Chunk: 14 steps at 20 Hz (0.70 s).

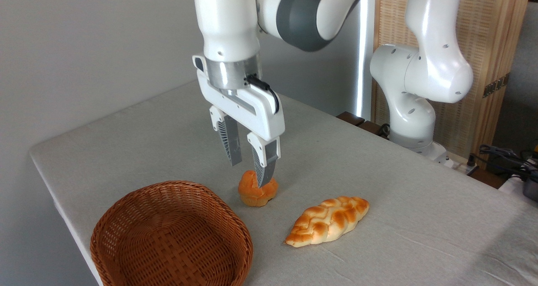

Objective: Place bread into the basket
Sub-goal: 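Lower the open gripper down onto the small round golden bun, then close the gripper fingers around the round bun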

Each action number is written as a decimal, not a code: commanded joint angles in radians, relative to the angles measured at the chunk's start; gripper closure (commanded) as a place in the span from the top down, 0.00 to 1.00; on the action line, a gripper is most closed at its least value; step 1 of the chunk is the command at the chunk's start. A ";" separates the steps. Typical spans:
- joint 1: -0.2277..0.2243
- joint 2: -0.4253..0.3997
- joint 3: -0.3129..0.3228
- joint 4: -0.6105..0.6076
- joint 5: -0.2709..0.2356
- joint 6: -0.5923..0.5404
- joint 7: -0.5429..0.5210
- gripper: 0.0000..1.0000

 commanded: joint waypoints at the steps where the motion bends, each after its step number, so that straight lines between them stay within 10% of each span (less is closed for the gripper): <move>1: -0.028 -0.029 0.008 -0.068 -0.044 0.030 0.023 1.00; 10: -0.057 -0.024 0.008 -0.178 -0.088 0.150 0.032 1.00; 14: -0.059 -0.018 0.006 -0.192 -0.086 0.165 0.075 0.25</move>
